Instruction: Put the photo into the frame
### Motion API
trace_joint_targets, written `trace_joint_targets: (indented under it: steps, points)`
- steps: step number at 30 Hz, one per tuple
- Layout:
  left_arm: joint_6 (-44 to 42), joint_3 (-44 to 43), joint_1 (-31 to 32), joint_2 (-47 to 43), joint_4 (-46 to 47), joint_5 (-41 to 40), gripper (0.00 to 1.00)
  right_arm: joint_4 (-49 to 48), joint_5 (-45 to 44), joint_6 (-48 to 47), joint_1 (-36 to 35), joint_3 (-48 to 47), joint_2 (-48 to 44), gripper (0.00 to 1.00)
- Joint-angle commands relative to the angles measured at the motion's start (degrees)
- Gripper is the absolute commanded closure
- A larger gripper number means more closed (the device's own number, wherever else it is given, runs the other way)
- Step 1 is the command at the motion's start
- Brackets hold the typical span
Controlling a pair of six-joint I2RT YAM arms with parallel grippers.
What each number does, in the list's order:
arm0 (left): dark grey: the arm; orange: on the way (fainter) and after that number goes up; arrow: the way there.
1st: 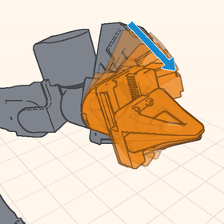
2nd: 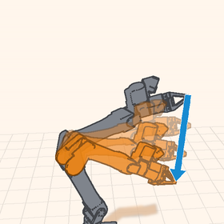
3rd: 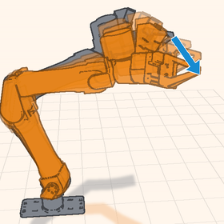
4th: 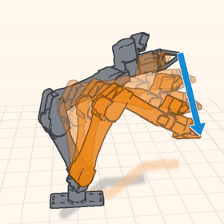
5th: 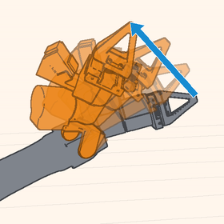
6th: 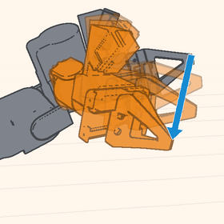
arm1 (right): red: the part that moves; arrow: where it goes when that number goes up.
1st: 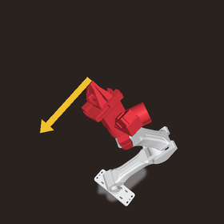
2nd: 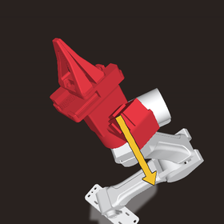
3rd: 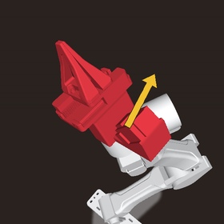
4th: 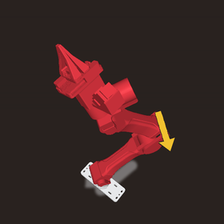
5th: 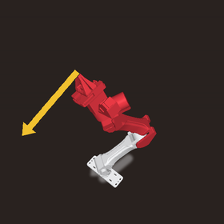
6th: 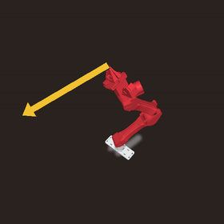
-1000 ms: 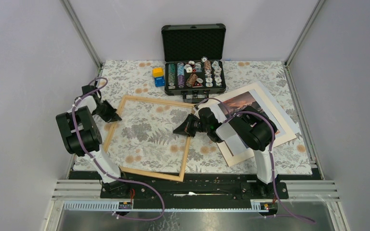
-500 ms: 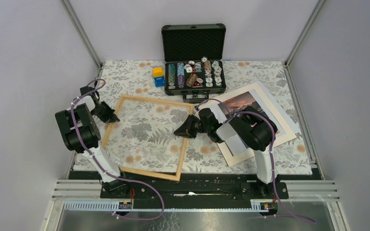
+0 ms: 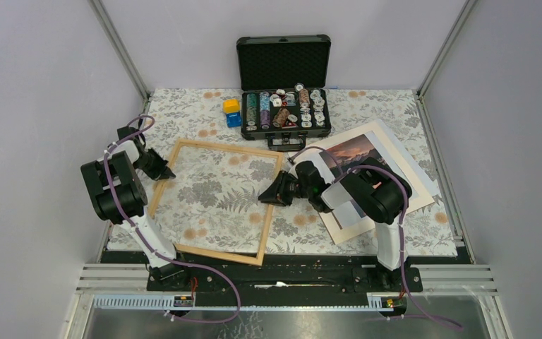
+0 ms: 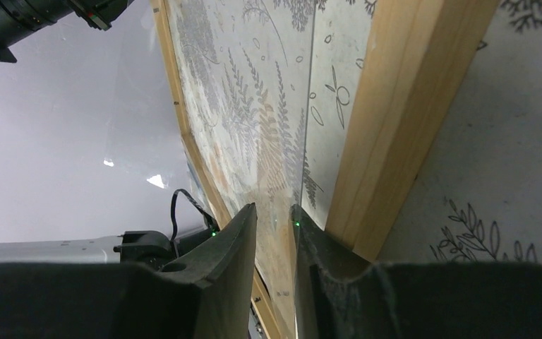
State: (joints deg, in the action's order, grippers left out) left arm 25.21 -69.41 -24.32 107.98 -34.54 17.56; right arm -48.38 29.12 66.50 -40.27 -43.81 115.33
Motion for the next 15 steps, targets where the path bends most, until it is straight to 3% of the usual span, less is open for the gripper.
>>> trace_joint_targets:
  steps: [1,10,13,15]
  points:
    - [-0.8,-2.1,-0.9,0.4,4.1,-3.3,1.0,-2.3,1.0,-0.7,1.0,1.8,-2.0,0.68]
    - [-0.8,-2.1,-0.9,0.5,4.1,-2.9,1.0,-5.5,2.3,0.8,2.2,4.5,-3.1,0.66]
    - [-0.9,-2.2,-0.8,0.3,4.1,-2.7,1.0,-7.4,2.3,2.3,2.2,5.5,-2.7,0.72]
    - [-0.9,-2.1,-0.8,0.1,4.2,-2.2,1.0,-9.1,2.5,3.8,2.2,6.0,-2.1,0.82]
